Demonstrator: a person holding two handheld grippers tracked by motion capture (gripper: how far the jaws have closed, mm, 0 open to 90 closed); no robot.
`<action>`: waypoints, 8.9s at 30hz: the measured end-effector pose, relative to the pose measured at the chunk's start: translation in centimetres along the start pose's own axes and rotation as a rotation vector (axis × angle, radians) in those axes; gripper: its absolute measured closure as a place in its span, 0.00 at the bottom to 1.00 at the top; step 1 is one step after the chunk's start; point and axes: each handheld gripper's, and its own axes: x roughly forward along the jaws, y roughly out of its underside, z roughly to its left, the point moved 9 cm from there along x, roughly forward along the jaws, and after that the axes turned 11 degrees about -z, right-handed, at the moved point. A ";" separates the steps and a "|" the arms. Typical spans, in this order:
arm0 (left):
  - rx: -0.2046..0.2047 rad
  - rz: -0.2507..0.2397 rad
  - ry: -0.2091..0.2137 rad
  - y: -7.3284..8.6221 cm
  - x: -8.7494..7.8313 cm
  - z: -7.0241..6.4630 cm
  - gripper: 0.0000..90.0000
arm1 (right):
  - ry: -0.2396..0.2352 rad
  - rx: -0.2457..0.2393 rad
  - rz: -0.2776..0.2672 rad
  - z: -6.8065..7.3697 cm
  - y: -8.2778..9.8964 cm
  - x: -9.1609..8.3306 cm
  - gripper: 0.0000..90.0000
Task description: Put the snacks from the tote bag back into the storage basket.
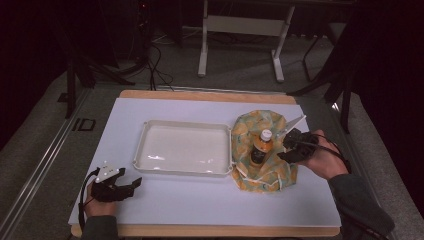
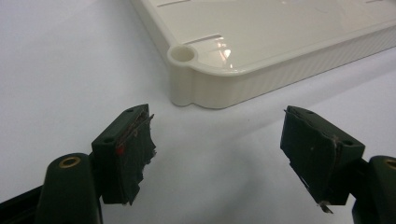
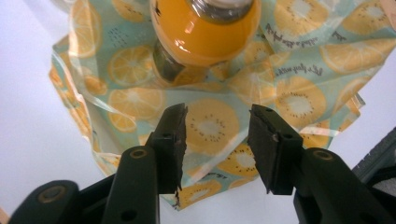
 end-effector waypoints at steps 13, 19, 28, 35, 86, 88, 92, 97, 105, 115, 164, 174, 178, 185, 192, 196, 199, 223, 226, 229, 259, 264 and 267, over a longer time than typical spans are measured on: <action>-0.007 -0.001 0.003 0.0 0.0 0.0 0.28 | -0.011 -0.015 0.005 -0.1 -1.6 -0.2 0.63; -0.004 0.004 0.003 0.0 0.0 0.0 0.28 | -0.017 -0.020 0.004 0.1 -2.3 -0.1 0.62; -0.003 0.006 0.004 0.0 0.1 0.0 0.28 | -0.029 -0.037 0.026 0.0 -2.9 -0.1 0.61; -0.003 0.006 0.005 0.0 0.1 0.0 0.28 | -0.034 -0.042 0.032 -0.2 -3.3 -0.1 0.61; -0.005 0.021 0.011 0.1 0.2 0.0 0.28 | -0.152 0.005 0.066 -0.7 -6.5 1.4 0.65; -0.006 0.020 0.012 0.1 0.2 0.0 0.28 | -0.152 0.000 0.065 -0.7 -6.5 1.4 0.65; -0.007 0.020 0.012 0.1 0.1 0.0 0.28 | -0.151 -0.012 0.075 -0.5 -6.5 1.2 0.65; -0.006 0.022 0.012 0.1 0.2 0.0 0.28 | -0.138 -0.025 0.077 -0.6 -6.4 1.0 0.65; -0.004 0.021 0.012 0.1 0.2 0.0 0.28 | -0.124 -0.028 0.063 -0.6 -6.5 0.6 0.65; -0.004 0.020 0.012 0.1 0.2 0.0 0.28 | -0.111 -0.030 0.043 -0.8 -6.8 -0.2 0.65; -0.003 0.025 0.013 0.2 0.2 0.0 0.28 | -0.067 -0.059 -0.025 -1.8 -9.8 -2.9 0.65; -0.002 0.024 0.013 0.2 0.2 0.0 0.28 | -0.055 -0.064 -0.044 -1.9 -10.4 -3.3 0.65; -0.002 0.023 0.013 0.1 0.2 0.0 0.28 | -0.051 -0.069 -0.047 -1.8 -10.7 -3.3 0.65; -0.003 0.024 0.014 0.2 0.2 0.0 0.28 | -0.044 -0.081 -0.065 -1.6 -11.3 -3.1 0.65; -0.003 0.024 0.016 0.2 0.2 0.0 0.28 | -0.045 -0.095 -0.074 -1.3 -11.9 -3.2 0.65; -0.003 0.025 0.017 0.2 0.2 0.0 0.28 | -0.041 -0.098 -0.085 -1.3 -12.1 -3.3 0.65; -0.003 0.025 0.017 0.2 0.2 0.0 0.28 | -0.041 -0.101 -0.092 -1.3 -12.4 -3.3 0.65; -0.003 0.024 0.019 0.2 0.2 -0.1 0.28 | -0.044 -0.136 -0.123 -0.4 -14.0 -3.3 0.65; -0.004 0.024 0.019 0.2 0.2 -0.1 0.28 | -0.050 -0.135 -0.124 -0.2 -14.1 -3.3 0.65; -0.004 0.024 0.019 0.2 0.2 -0.1 0.28 | -0.058 -0.139 -0.129 0.0 -14.4 -3.3 0.65; -0.002 0.021 0.019 0.1 0.2 -0.1 0.28 | -0.073 -0.178 -0.123 1.8 -16.3 -2.9 0.65; -0.002 0.021 0.019 0.1 0.1 -0.1 0.28 | -0.075 -0.185 -0.116 2.2 -16.5 -2.7 0.65; -0.003 0.021 0.020 0.1 0.1 0.0 0.28 | -0.078 -0.189 -0.116 2.4 -16.6 -2.6 0.65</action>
